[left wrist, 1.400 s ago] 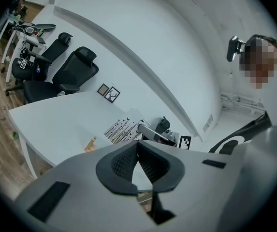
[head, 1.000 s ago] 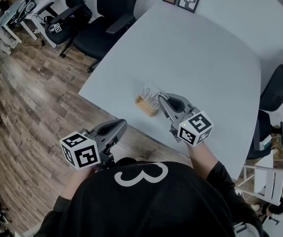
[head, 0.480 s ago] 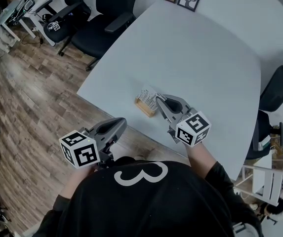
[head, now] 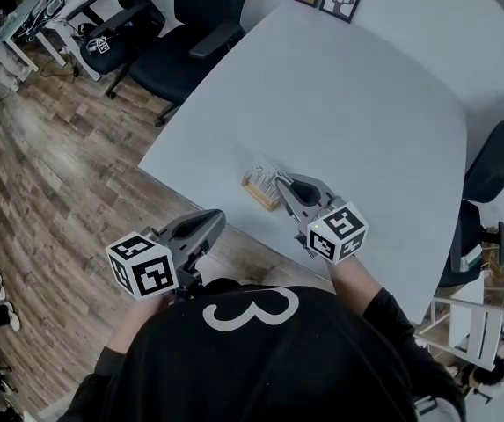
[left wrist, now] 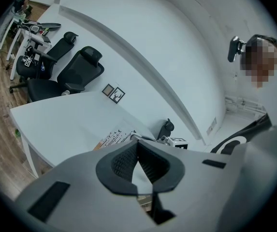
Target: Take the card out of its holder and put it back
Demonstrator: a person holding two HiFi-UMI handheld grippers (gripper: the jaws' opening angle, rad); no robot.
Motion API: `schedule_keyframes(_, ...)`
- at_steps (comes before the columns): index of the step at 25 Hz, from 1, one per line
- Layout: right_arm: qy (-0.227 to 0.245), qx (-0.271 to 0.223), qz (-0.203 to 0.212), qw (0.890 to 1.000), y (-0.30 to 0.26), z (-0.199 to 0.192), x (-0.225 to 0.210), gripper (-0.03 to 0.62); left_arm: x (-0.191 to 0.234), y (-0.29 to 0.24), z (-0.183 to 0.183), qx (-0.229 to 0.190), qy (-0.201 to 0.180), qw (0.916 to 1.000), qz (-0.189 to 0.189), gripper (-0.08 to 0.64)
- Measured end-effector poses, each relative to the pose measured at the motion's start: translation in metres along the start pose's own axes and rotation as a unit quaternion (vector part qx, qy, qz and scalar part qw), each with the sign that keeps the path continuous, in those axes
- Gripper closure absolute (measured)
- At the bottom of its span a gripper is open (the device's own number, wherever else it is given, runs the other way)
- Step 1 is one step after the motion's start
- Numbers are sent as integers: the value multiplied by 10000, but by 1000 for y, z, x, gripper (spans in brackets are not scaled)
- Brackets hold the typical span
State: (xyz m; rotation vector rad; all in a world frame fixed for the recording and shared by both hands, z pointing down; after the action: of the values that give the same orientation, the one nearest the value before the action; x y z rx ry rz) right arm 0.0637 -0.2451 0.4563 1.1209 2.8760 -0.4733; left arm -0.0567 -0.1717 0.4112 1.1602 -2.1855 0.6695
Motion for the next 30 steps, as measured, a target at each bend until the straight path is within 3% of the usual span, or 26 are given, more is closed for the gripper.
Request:
schedule_keyframes(7,149,261,-49,9995,-6,-25,3,568,2,6,0,-80,-24,9999,60,546)
schedule_keyframes(20,239,205,-241,9992,-7,-27,0,563,-1,9,1,-60,-39,10000,39,546)
schedule_keyframes(23,148,157,-214,9995,-3,-24,1,500,-5,13,1,-35,-87,10000,17,546)
schedule_keyframes(25,127,171,-216,9995,0,-21,2,494,-9,17,1,-32,-117,9999,-16,546)
schedule_keyframes(30,-22,35,-619,9981,23,-8,-6,433,-23,27,1,-39,-154,9998,-105,546)
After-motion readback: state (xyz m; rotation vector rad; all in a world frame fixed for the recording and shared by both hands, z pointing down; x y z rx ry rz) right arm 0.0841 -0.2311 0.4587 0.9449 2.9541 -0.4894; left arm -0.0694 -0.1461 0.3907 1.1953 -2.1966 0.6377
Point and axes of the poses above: the fingertips, and each gripper's own axes: y backward along the fingers, x to its left, z out of its top, the point moved 1 cm from there along y, backward along the fingers, and after that the axes turned 7 degrees about -z, right-handed, at the moved point
